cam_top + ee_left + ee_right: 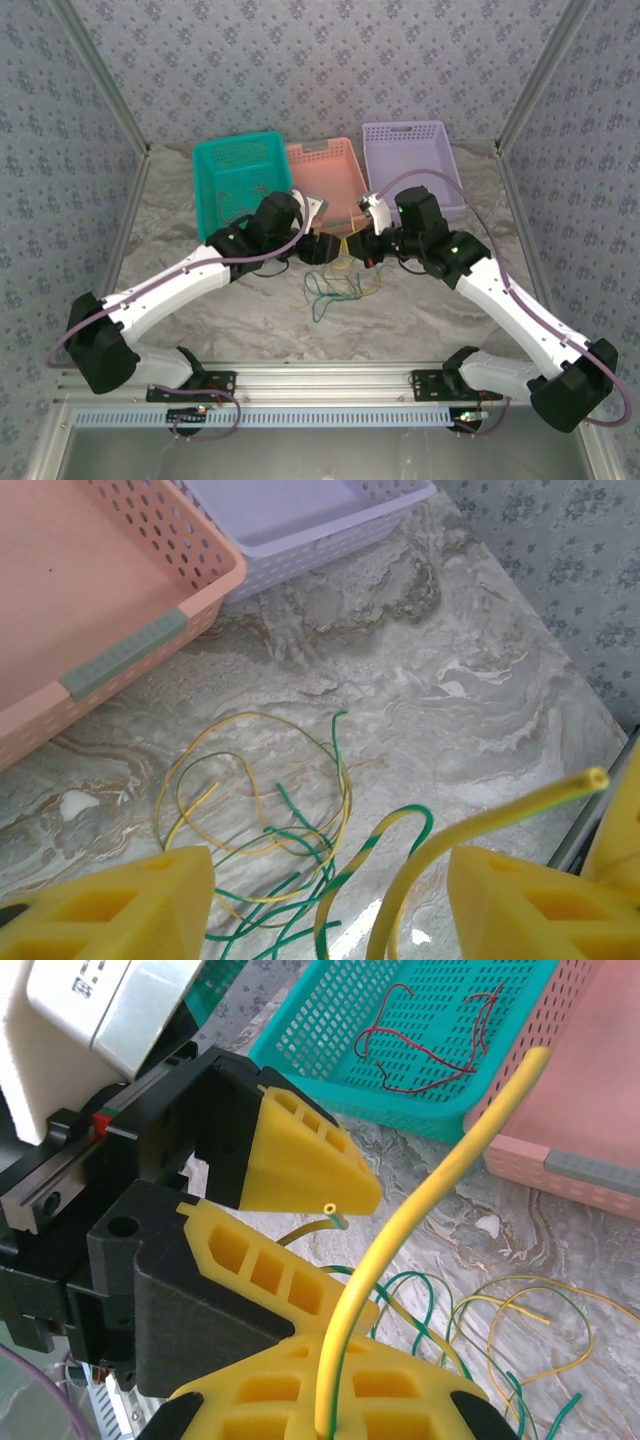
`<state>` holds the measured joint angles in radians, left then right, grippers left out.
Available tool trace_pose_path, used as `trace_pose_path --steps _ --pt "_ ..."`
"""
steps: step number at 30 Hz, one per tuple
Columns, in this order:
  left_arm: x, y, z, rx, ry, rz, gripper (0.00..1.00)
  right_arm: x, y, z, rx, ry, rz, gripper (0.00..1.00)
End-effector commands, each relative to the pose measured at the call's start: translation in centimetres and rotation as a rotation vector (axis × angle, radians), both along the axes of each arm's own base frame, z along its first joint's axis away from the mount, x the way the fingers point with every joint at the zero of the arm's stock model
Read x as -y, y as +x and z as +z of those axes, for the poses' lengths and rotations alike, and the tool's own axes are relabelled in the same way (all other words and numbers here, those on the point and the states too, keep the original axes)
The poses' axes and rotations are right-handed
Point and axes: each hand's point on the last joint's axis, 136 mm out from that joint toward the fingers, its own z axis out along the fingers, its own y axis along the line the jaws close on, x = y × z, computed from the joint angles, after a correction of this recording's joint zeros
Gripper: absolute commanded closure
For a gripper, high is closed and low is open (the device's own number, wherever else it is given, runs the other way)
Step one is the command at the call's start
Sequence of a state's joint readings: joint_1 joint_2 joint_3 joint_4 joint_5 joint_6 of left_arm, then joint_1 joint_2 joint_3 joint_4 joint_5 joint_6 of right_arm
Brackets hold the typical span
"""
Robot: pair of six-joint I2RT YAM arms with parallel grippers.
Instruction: Untangle the cables
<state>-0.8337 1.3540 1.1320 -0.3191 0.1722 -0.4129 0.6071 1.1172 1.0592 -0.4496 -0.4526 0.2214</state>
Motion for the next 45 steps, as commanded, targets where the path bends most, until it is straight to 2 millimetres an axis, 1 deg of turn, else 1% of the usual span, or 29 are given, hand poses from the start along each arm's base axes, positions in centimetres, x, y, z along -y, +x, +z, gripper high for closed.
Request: trace_pose_path --steps 1,2,3,5,6,8,12,15,18,21,23,25,28,31,33,35,38,39,40,42,45 --pt "1.5 0.9 3.2 0.074 -0.078 -0.019 0.47 -0.2 -1.0 1.2 -0.006 0.030 0.028 1.00" --pt "1.4 1.2 3.3 0.075 -0.084 -0.006 0.54 -0.2 -1.1 1.1 -0.006 0.030 0.028 1.00" --pt "1.3 1.6 3.5 0.073 -0.090 0.016 0.65 -0.2 -1.1 1.0 -0.008 0.029 0.026 1.00" --pt "0.4 2.6 3.5 0.060 -0.097 0.085 0.90 0.0 -1.1 0.9 -0.004 0.027 0.017 1.00" --pt "-0.3 3.2 3.6 0.052 -0.106 0.134 0.99 0.2 -1.3 0.8 -0.005 0.026 0.013 1.00" --pt "-2.4 4.5 3.5 0.026 -0.139 0.244 1.00 0.6 -1.6 0.9 0.001 0.029 0.001 1.00" --pt "-7.7 7.4 3.6 -0.050 -0.276 0.480 1.00 1.3 -3.2 0.3 0.012 0.028 -0.011 1.00" --pt "-11.1 9.4 4.3 -0.113 -0.417 0.612 1.00 1.8 -4.4 -0.7 0.024 0.005 -0.038 1.00" --pt "-13.8 11.2 5.2 -0.175 -0.553 0.700 1.00 2.3 -5.2 -2.1 0.055 -0.043 -0.071 1.00" --pt "-15.8 12.5 6.3 -0.222 -0.633 0.751 1.00 3.0 -5.3 -3.5 0.103 -0.129 -0.140 1.00" --pt "-16.6 13.0 6.9 -0.246 -0.654 0.774 1.00 3.5 -5.1 -4.3 0.156 -0.208 -0.188 1.00" --pt "-17.8 13.4 7.0 -0.284 -0.662 0.818 1.00 4.2 -4.5 -4.8 0.228 -0.298 -0.246 1.00" --pt "-19.6 14.0 6.9 -0.344 -0.700 0.874 1.00 4.4 -4.3 -4.9 0.354 -0.394 -0.301 1.00" --pt "-20.3 14.6 7.6 -0.375 -0.749 0.867 1.00 4.1 -4.4 -5.3 0.451 -0.462 -0.322 1.00" --pt "-19.7 14.7 8.3 -0.385 -0.760 0.829 1.00 3.4 -4.5 -5.7 0.488 -0.494 -0.319 1.00" --pt "-18.0 14.5 8.8 -0.408 -0.777 0.762 1.00 2.4 -4.5 -6.1 0.512 -0.502 -0.322 1.00" --pt "-14.2 13.5 9.7 -0.420 -0.793 0.654 1.00 0.1 -4.3 -6.3 0.532 -0.463 -0.321 1.00" --pt "-13.7 13.3 10.0 -0.418 -0.797 0.645 1.00 -0.5 -4.2 -6.3 0.539 -0.460 -0.325 1.00" --pt "-13.7 13.1 10.5 -0.407 -0.801 0.645 1.00 -0.9 -3.8 -6.6 0.548 -0.482 -0.337 1.00" --pt "-14.7 13.0 11.7 -0.373 -0.787 0.673 1.00 -0.9 -3.2 -7.3 0.574 -0.551 -0.377 1.00" --pt "-17.1 13.0 14.0 -0.327 -0.730 0.730 1.00 -0.6 -3.0 -8.7 0.626 -0.619 -0.393 1.00"
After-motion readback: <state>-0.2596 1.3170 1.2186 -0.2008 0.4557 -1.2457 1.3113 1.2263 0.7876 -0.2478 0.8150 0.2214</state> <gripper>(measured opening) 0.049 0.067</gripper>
